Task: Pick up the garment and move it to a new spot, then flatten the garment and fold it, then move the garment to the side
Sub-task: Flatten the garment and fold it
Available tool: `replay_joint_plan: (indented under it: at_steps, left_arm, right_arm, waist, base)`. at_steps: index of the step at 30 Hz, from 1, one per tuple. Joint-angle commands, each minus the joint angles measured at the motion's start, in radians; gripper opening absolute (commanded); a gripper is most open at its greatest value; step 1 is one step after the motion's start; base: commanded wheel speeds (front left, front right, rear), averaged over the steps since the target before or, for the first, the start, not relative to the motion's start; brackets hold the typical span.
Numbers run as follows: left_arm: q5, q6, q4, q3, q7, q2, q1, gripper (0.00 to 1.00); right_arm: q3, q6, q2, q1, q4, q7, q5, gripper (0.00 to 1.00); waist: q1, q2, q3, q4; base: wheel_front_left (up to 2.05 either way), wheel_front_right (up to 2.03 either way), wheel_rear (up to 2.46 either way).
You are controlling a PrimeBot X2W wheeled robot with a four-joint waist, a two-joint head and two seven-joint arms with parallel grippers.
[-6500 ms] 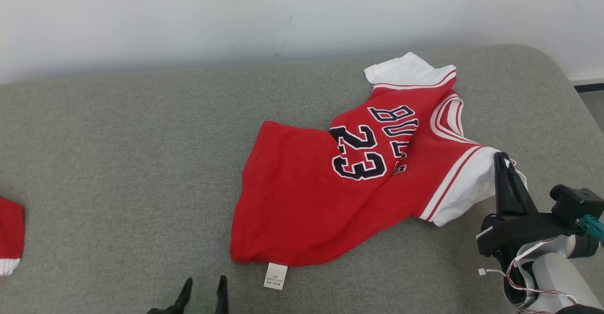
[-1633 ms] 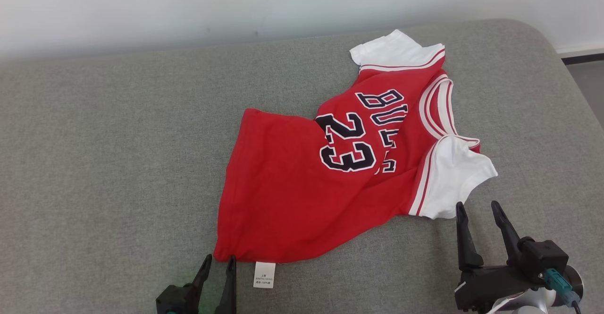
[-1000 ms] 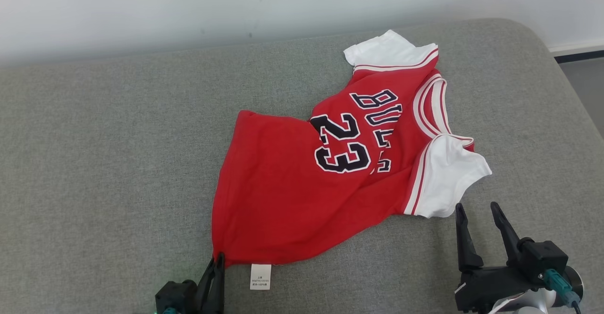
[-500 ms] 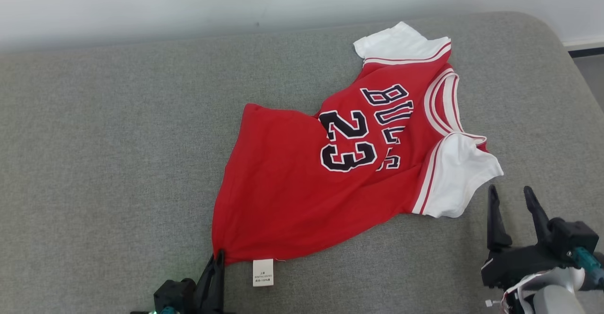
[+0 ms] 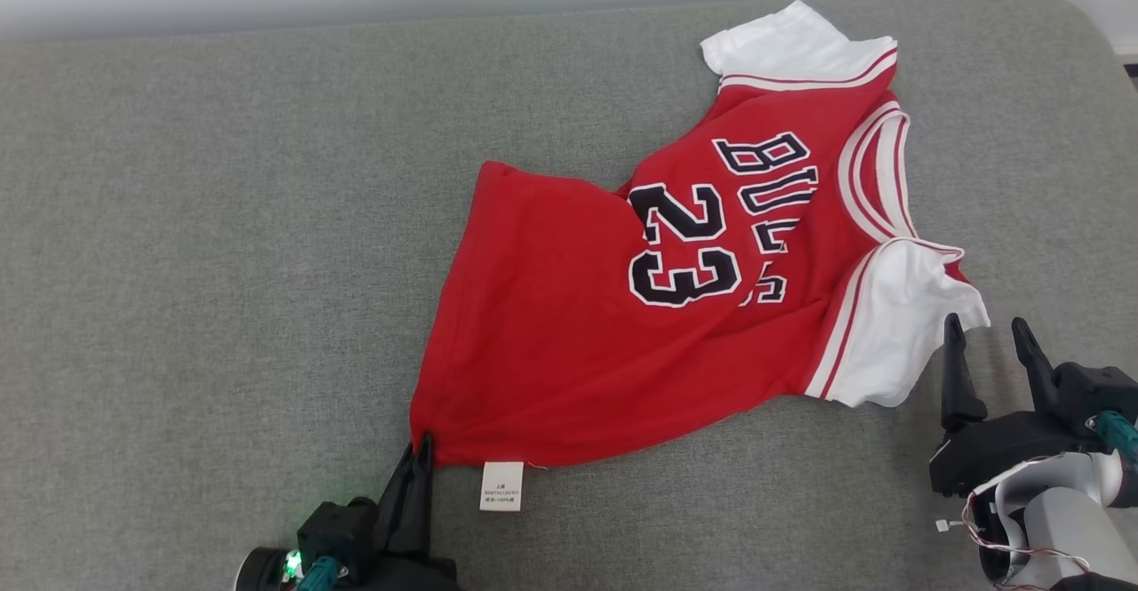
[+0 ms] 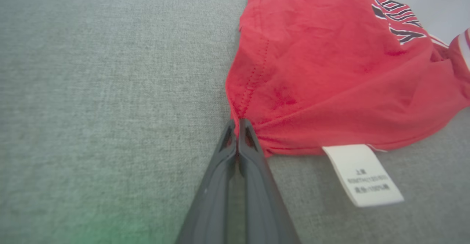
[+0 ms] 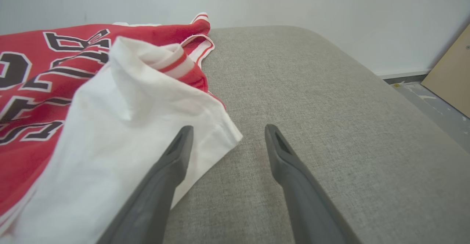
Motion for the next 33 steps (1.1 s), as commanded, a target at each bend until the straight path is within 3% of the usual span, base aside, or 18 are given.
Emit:
replay_joint_plan:
  at_steps: [1,13,15,25,27,28,31,33]
  left_arm:
    - [0.004,0.001,0.013,0.001,0.007,0.006,-0.011,0.0]
    - [0.008,0.004,0.019,-0.008,0.01,0.008,-0.007,0.0]
    - [0.008,0.005,0.02,-0.008,0.01,0.009,-0.01,0.0]
    - [0.012,0.006,0.026,-0.001,0.01,0.01,-0.017,0.0]
    - [0.012,0.007,0.027,0.0,0.01,0.01,-0.017,0.0]
    - [0.012,0.007,0.027,0.001,0.01,0.01,-0.017,0.0]
    - [0.013,0.007,0.027,0.002,0.01,0.011,-0.017,0.0]
    - [0.014,0.008,0.027,0.003,0.01,0.011,-0.017,0.0]
  right_arm:
    - [0.005,-0.003,-0.007,-0.018,0.017,0.0,-0.007,1.0]
    - [-0.005,-0.003,-0.001,-0.068,0.1,0.0,-0.018,1.0]
    - [-0.016,-0.003,-0.006,-0.075,0.106,0.0,-0.021,0.96]
    - [-0.029,-0.003,-0.019,-0.097,0.114,0.0,-0.051,1.0]
    - [-0.023,-0.003,-0.021,-0.103,0.117,0.0,-0.059,0.84]
    - [-0.021,-0.003,-0.022,-0.104,0.119,0.0,-0.058,0.55]
    - [-0.015,-0.003,-0.025,-0.105,0.127,0.0,-0.06,0.02]
    - [-0.008,-0.003,-0.024,-0.107,0.136,0.0,-0.057,0.0]
  waist:
    - [0.0,0.0,0.012,0.01]
    - [0.0,0.0,0.029,0.024]
    - [0.0,0.0,0.03,0.026]
    - [0.0,0.0,0.035,0.029]
    - [0.0,0.0,0.036,0.03]
    - [0.0,0.0,0.036,0.031]
    - [0.0,0.0,0.036,0.033]
    - [0.0,0.0,0.036,0.034]
  base:
    - [0.0,0.0,0.0]
    - [0.0,0.0,0.0]
    - [0.0,0.0,0.0]
    - [0.0,0.0,0.0]
    - [0.0,0.0,0.0]
    - [0.0,0.0,0.0]
    - [0.0,0.0,0.0]
    - [0.0,0.0,0.0]
